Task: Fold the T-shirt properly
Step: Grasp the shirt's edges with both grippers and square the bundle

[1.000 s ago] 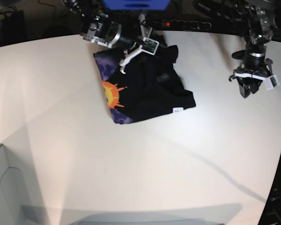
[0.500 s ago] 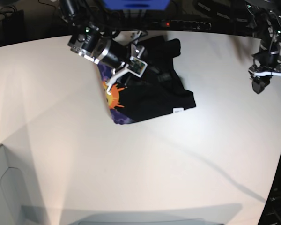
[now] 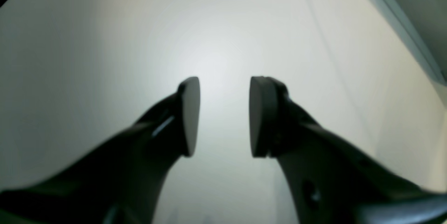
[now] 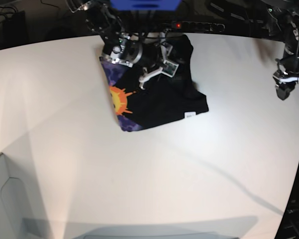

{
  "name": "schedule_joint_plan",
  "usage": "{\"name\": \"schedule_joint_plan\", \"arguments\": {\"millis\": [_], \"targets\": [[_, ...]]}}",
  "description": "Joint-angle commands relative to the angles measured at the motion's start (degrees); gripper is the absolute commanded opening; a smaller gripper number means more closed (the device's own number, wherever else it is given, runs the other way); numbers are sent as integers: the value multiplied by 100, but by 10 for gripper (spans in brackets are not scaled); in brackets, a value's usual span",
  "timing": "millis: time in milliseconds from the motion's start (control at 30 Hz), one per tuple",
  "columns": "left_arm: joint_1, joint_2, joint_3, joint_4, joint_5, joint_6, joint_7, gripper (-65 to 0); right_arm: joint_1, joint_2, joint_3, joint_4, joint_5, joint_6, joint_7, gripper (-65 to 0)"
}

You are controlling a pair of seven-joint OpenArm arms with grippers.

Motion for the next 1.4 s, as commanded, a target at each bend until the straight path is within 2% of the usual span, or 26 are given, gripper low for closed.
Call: {"name": "schedule_joint_plan", "arguments": {"millis": [0, 100, 200, 333, 400, 567, 767, 1033, 1167, 1367], "targets": [[25, -16, -56, 106, -68, -32, -102, -419, 21, -46, -131, 112, 113, 67, 162, -402], [25, 37, -83, 132, -68, -32, -93, -419, 3, -29, -175, 420, 113, 67, 171, -401], [25, 160, -92, 203, -68, -32, -93, -419, -41, 130, 27, 912, 140, 67, 154, -398], [87, 318, -56, 405, -68, -32, -93, -417, -278, 165, 862, 1501, 140, 67, 118, -397], [183, 432, -30, 537, -68, -32, -93, -386, -366, 156, 1328, 1633, 140, 67, 118, -380], [333, 687, 225, 651, -77, -32, -93, -230, -656, 209, 2287, 1677, 122, 67, 118, -296], [720, 898, 1148, 642, -59, -32, -111, -213, -1069, 200, 3289, 1677, 149, 67, 118, -282], [887, 977, 2009, 607, -7, -32, -93, -213, -1570, 174, 3552, 1923, 149, 67, 110, -282], [851, 968, 2440, 598, 257, -32, -93, -213, -1632, -55, 3588, 1870, 113, 67, 92, -282], [825, 1012, 3064, 598, 829, -32, -137, -213, -1606, -248, 3860, 1888, 113, 67, -567, -282]]}}
